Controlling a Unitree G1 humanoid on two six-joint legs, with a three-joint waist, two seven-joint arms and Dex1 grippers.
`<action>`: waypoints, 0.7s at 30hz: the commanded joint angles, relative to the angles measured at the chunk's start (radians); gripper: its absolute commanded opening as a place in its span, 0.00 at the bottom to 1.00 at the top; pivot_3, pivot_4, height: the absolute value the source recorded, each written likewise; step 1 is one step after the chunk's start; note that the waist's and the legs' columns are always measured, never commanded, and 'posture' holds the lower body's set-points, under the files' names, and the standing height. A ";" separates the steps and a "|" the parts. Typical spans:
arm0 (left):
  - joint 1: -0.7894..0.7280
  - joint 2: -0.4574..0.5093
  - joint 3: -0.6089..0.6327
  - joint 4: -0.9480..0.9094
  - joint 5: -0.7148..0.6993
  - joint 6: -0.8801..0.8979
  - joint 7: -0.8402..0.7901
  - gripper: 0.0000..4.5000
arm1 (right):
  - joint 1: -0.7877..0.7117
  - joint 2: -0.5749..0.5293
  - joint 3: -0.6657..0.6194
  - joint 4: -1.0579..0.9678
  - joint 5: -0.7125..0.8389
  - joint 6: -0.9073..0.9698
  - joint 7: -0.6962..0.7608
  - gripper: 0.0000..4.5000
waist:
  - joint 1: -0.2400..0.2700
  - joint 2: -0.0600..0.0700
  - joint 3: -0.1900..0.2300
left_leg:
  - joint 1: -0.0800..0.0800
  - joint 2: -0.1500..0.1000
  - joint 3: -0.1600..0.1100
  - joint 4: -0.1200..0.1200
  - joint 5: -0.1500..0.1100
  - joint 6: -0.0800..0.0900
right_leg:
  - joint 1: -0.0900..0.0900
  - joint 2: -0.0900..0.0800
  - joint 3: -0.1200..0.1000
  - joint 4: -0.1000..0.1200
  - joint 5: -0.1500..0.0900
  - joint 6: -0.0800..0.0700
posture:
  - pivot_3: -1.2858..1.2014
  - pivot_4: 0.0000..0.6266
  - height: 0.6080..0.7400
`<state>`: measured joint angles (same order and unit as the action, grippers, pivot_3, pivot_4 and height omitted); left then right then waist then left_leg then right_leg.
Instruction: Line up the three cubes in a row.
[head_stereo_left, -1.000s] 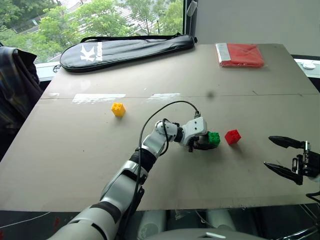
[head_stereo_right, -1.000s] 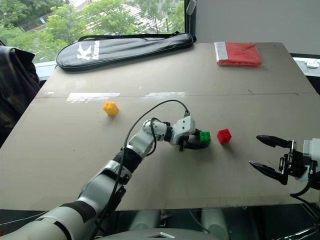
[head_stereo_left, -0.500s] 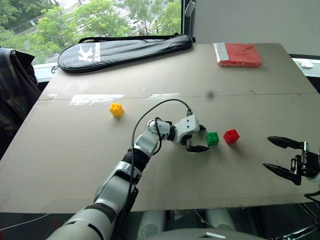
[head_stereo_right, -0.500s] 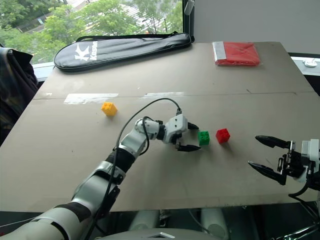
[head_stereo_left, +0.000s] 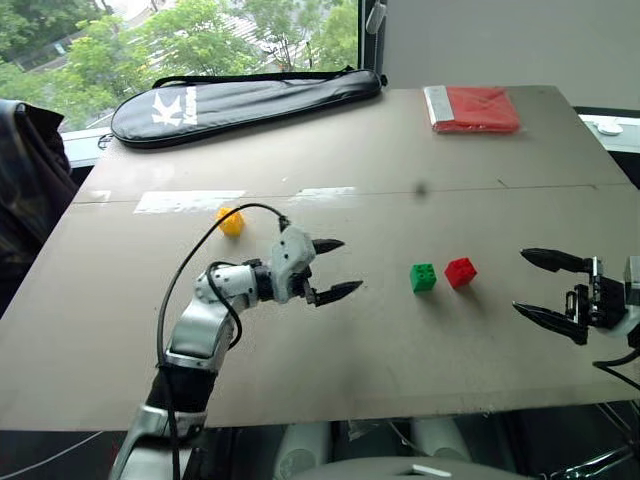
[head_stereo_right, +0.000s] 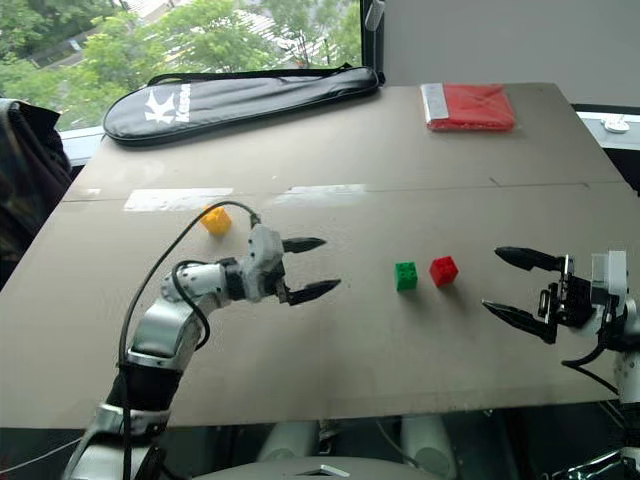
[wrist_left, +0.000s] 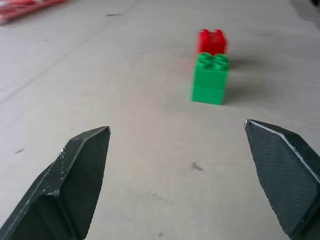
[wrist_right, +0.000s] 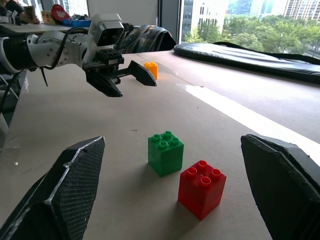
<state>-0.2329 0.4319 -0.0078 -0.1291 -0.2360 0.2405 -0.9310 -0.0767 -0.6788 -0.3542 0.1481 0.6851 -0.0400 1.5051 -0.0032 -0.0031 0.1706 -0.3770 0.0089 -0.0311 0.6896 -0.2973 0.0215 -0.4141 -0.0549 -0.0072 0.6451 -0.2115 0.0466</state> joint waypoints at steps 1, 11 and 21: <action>0.060 -0.030 0.150 -0.074 0.078 -0.017 0.287 0.98 | -0.055 0.011 0.014 0.029 -0.015 -0.002 -0.022 1.00 | 0.003 0.000 0.000 | 0.000 0.000 0.000 0.000 0.000 0.000 | 0.000 0.000 0.000 0.000 0.000 0.000 | 0.52 0.24 0.75; 0.094 -0.058 0.266 -0.021 0.172 -0.043 0.600 0.98 | -0.147 0.028 0.047 0.060 -0.012 0.039 -0.030 1.00 | 0.019 0.000 0.000 | 0.000 -0.002 0.000 0.000 0.000 0.000 | 0.000 0.000 0.000 0.000 0.000 0.000 | 0.52 0.24 0.75; -0.034 -0.030 0.225 0.272 0.199 -0.116 0.637 0.98 | -0.132 0.047 0.043 -0.018 0.013 0.067 -0.052 1.00 | 0.016 0.000 0.000 | -0.001 -0.003 0.000 0.000 0.001 -0.002 | 0.000 0.000 -0.001 0.000 0.000 0.000 | 0.52 0.24 0.75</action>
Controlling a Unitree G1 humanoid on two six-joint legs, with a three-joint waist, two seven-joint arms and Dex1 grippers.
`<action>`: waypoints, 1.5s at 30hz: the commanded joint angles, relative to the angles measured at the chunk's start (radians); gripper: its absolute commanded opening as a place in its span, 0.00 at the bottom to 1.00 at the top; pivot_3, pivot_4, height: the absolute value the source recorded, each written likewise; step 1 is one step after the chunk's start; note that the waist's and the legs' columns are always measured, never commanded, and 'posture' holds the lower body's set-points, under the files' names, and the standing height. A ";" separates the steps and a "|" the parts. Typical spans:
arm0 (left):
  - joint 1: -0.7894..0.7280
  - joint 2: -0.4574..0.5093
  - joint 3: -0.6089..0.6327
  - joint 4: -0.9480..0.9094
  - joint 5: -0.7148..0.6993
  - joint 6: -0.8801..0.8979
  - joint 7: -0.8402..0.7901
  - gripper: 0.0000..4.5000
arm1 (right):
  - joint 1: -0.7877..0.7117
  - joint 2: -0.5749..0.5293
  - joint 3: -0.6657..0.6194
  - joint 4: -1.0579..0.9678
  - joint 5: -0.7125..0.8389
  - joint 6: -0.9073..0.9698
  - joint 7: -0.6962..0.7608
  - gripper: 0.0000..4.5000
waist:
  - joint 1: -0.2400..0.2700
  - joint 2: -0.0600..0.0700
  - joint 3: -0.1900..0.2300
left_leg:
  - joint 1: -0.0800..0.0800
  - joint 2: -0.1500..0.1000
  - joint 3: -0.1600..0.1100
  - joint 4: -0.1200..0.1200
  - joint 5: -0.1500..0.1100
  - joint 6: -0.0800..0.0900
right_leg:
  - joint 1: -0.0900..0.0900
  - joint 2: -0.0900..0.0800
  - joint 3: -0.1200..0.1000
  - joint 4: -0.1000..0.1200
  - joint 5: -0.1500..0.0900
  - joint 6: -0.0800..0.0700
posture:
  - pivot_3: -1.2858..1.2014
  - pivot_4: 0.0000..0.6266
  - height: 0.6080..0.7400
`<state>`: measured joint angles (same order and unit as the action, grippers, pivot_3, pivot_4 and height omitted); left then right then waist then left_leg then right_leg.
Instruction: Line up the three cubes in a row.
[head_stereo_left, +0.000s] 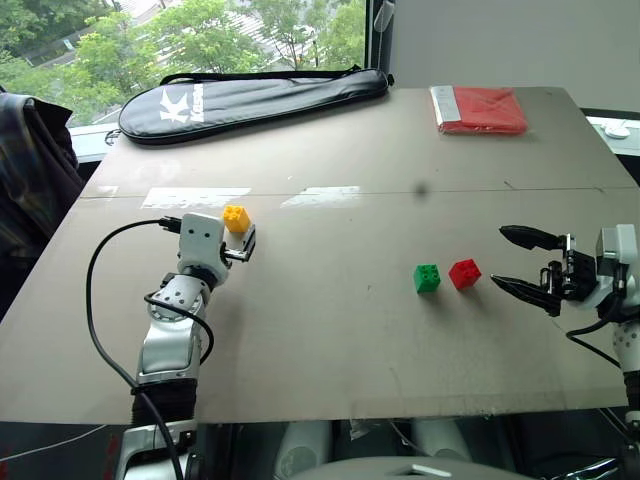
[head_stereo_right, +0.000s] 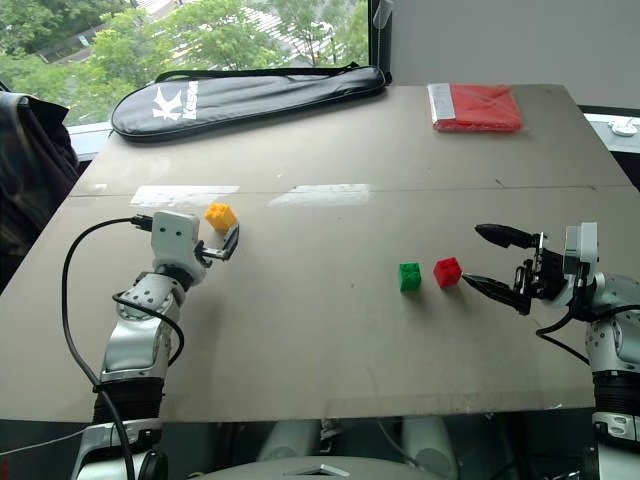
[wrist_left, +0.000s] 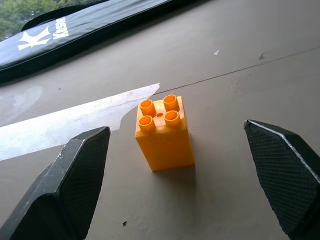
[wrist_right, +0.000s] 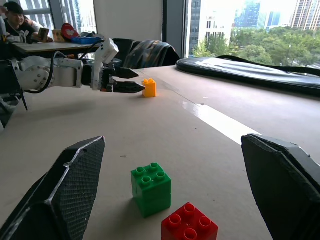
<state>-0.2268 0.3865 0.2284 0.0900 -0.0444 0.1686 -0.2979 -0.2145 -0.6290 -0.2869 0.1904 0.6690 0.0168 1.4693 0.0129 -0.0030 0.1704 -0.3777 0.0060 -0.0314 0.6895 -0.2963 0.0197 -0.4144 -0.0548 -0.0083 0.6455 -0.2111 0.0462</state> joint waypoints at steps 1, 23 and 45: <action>-0.058 0.017 -0.017 0.087 0.012 -0.055 0.004 0.98 | 0.011 -0.003 -0.026 -0.070 0.031 0.015 -0.023 1.00 | 0.000 0.000 0.000 | 0.000 0.000 0.000 0.000 0.000 0.000 | 0.000 0.000 0.000 0.000 0.000 0.000 | 0.52 0.24 0.75; -0.237 0.016 -0.105 0.383 -0.083 -0.206 -0.246 0.30 | 0.098 -0.048 -0.096 -0.096 0.037 0.008 -0.050 1.00 | -0.001 0.000 0.000 | 0.000 0.000 0.000 0.000 0.000 0.000 | 0.000 0.000 -0.001 0.001 0.000 0.000 | 0.52 0.24 0.75; -0.509 -0.122 -0.502 0.649 -0.093 -0.412 -1.113 0.30 | 0.299 -0.031 -0.171 -0.209 0.050 -0.017 -0.088 1.00 | 0.001 -0.001 0.000 | -0.002 -0.001 0.005 0.001 0.000 0.000 | 0.000 0.001 -0.001 -0.001 0.000 0.000 | 0.52 0.24 0.75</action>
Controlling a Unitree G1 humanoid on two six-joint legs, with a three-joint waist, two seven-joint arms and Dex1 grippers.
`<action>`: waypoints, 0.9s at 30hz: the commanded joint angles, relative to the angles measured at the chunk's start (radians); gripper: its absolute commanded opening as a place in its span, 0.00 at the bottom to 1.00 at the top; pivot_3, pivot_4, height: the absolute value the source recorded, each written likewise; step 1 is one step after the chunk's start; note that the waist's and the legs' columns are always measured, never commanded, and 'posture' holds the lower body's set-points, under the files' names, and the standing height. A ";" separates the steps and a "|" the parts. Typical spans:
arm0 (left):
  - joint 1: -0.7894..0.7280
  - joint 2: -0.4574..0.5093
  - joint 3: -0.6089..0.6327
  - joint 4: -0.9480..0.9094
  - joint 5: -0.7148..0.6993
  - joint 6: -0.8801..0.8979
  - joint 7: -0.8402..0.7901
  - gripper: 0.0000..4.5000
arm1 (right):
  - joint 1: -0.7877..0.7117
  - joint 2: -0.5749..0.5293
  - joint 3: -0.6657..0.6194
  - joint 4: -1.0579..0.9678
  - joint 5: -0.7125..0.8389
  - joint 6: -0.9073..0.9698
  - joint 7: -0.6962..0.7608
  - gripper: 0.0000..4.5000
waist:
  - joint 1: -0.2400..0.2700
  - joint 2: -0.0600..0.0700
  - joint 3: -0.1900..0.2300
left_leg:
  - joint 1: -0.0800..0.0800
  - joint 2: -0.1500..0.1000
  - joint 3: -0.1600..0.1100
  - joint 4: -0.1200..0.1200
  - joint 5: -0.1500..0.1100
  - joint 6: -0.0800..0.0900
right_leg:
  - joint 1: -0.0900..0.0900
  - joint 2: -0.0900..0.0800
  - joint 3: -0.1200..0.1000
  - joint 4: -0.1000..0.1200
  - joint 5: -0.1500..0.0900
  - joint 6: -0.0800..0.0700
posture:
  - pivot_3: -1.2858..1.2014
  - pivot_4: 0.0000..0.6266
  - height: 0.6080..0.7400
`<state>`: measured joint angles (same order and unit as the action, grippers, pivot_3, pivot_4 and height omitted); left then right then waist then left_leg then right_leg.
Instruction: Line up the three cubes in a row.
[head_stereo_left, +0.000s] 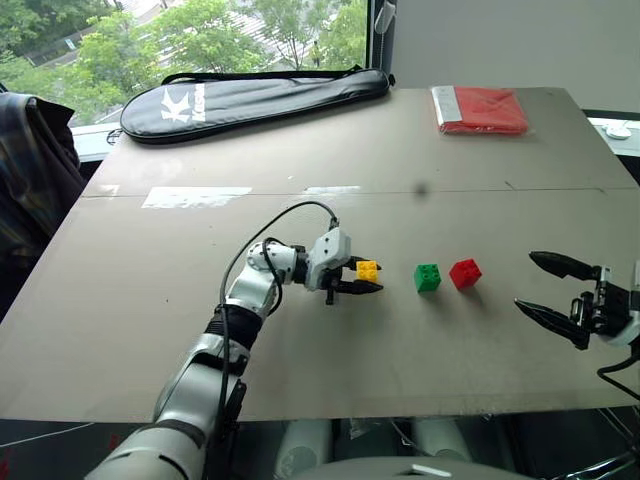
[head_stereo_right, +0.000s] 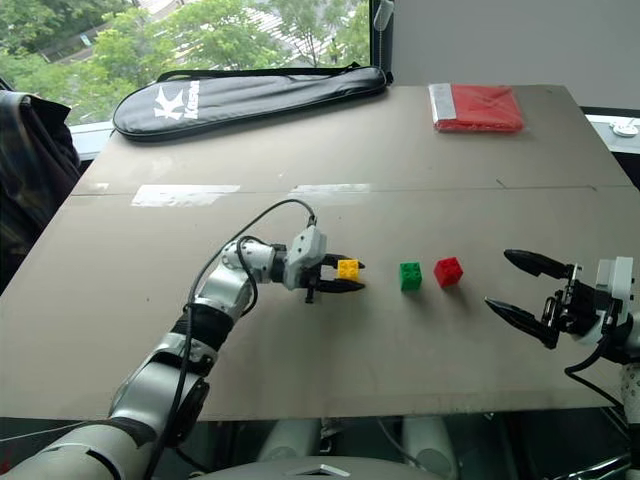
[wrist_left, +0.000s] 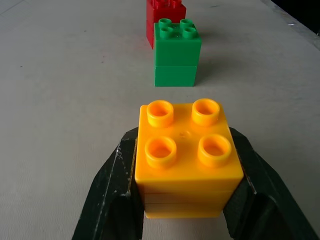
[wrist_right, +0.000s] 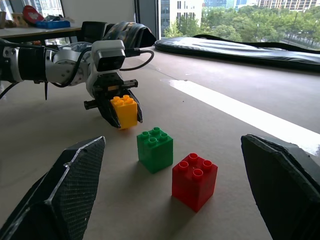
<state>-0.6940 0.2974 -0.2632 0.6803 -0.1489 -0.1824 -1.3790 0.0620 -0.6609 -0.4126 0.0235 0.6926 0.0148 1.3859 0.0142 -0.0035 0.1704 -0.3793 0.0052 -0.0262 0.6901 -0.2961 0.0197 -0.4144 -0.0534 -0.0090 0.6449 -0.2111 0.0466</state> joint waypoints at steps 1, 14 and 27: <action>-0.053 -0.045 -0.010 0.078 0.012 -0.070 -0.036 0.30 | 0.031 0.001 -0.048 -0.047 0.029 -0.015 -0.006 1.00 | -0.001 0.000 0.000 | 0.000 0.000 0.000 0.000 0.000 0.000 | 0.000 0.000 0.000 0.000 0.000 0.000 | 0.52 0.24 0.75; -0.081 -0.126 -0.021 0.154 0.074 -0.057 0.027 0.30 | 0.088 -0.002 -0.048 -0.049 0.020 -0.052 0.013 1.00 | -0.002 0.000 0.000 | 0.000 0.000 0.000 0.000 0.000 0.000 | 0.000 0.000 0.000 -0.001 0.000 0.001 | 0.52 0.24 0.75; -0.035 -0.103 -0.014 0.076 0.067 0.020 0.028 0.30 | 0.056 -0.010 -0.038 0.007 0.007 -0.073 0.048 1.00 | -0.004 0.000 0.000 | 0.001 0.000 0.000 0.000 0.000 0.000 | 0.000 0.000 0.000 0.000 0.000 0.000 | 0.52 0.24 0.75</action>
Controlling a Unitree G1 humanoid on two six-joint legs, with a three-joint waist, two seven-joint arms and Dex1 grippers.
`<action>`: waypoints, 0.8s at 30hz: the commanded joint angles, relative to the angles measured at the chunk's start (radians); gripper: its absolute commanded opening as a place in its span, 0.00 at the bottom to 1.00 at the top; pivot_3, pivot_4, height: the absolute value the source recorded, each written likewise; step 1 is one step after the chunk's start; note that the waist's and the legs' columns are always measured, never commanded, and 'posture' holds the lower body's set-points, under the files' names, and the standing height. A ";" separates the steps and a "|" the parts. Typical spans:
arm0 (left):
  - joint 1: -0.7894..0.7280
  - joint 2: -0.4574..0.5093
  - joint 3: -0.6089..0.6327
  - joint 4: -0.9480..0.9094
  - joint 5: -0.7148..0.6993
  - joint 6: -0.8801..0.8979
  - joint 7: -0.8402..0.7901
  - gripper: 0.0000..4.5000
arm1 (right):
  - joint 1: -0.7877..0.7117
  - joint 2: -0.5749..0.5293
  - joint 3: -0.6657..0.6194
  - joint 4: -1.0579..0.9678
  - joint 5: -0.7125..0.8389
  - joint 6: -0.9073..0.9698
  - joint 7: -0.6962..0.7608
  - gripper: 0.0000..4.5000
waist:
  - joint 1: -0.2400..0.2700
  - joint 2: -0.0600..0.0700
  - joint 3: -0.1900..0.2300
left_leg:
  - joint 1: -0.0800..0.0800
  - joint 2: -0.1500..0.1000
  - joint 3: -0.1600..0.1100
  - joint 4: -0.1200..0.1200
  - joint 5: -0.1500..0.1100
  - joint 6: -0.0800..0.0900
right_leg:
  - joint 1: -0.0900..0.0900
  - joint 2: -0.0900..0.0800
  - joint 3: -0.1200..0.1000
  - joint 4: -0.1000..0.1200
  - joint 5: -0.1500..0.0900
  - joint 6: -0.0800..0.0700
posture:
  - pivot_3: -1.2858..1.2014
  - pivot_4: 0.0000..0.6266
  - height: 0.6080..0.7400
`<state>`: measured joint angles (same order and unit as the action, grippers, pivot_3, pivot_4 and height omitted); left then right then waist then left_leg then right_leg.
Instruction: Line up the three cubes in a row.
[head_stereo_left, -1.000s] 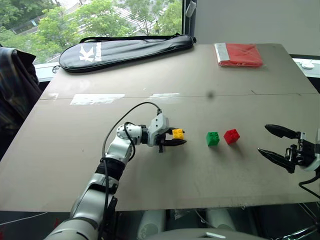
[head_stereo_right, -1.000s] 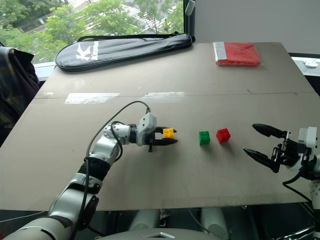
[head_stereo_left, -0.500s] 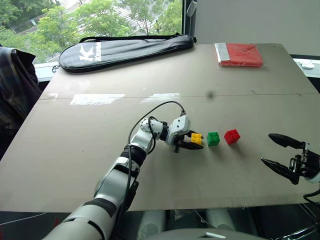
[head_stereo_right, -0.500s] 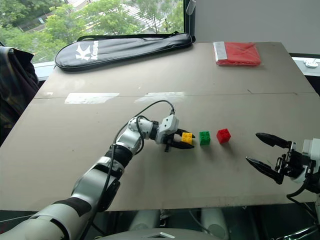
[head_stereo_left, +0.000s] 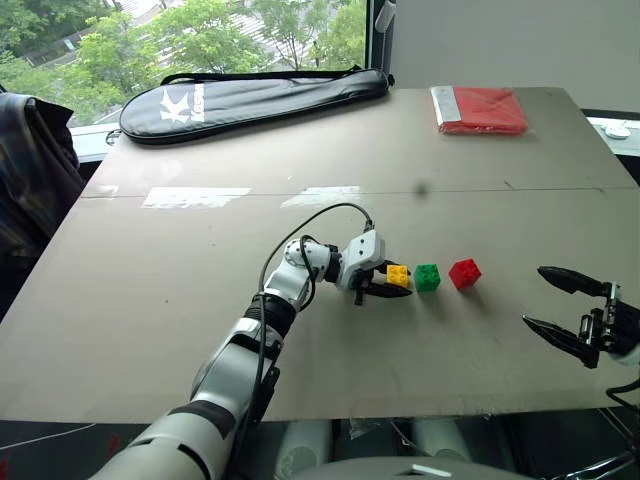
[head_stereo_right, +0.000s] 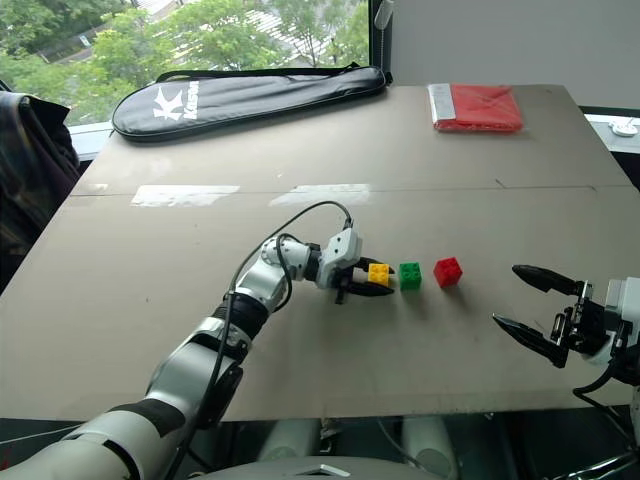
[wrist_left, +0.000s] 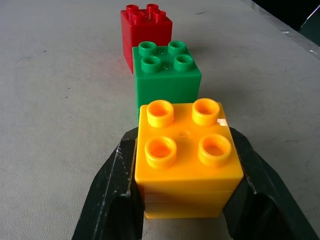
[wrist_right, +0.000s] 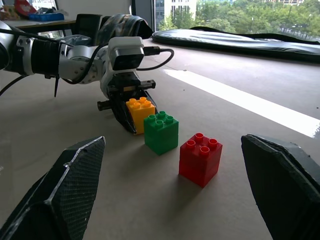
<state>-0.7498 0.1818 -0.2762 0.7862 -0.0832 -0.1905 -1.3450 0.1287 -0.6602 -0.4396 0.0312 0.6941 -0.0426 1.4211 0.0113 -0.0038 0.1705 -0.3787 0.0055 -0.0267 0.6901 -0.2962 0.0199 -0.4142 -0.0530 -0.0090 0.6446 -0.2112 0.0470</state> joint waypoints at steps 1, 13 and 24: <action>0.026 0.015 -0.001 -0.040 0.000 0.035 -0.007 0.30 | -0.014 -0.011 -0.010 0.003 0.004 -0.018 0.016 1.00 | -0.001 0.000 0.000 | 0.000 0.000 0.000 0.000 0.000 0.000 | 0.000 0.000 0.000 0.000 0.000 0.000 | 0.52 0.24 0.75; 0.089 0.064 0.023 -0.188 -0.017 0.129 0.042 0.95 | -0.044 -0.006 0.001 0.045 -0.013 -0.031 0.039 1.00 | -0.006 0.000 0.000 | 0.001 0.000 0.000 0.000 0.000 0.000 | 0.000 0.000 0.000 0.001 0.000 0.000 | 0.52 0.24 0.75; 0.370 0.281 0.149 -0.664 -0.155 0.390 0.109 0.95 | -0.092 0.007 0.045 0.127 -0.051 -0.050 0.023 1.00 | -0.025 0.001 0.000 | 0.002 0.002 -0.004 0.000 0.000 0.000 | 0.000 0.000 0.002 0.002 0.000 0.000 | 0.52 0.24 0.75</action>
<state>-0.4033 0.4420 -0.1665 0.2182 -0.2002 0.1521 -1.2637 0.0452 -0.6576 -0.3941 0.1485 0.6488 -0.0768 1.4511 -0.0133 -0.0033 0.1705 -0.3772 0.0075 -0.0312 0.6899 -0.2962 0.0198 -0.4145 -0.0535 -0.0074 0.6467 -0.2113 0.0467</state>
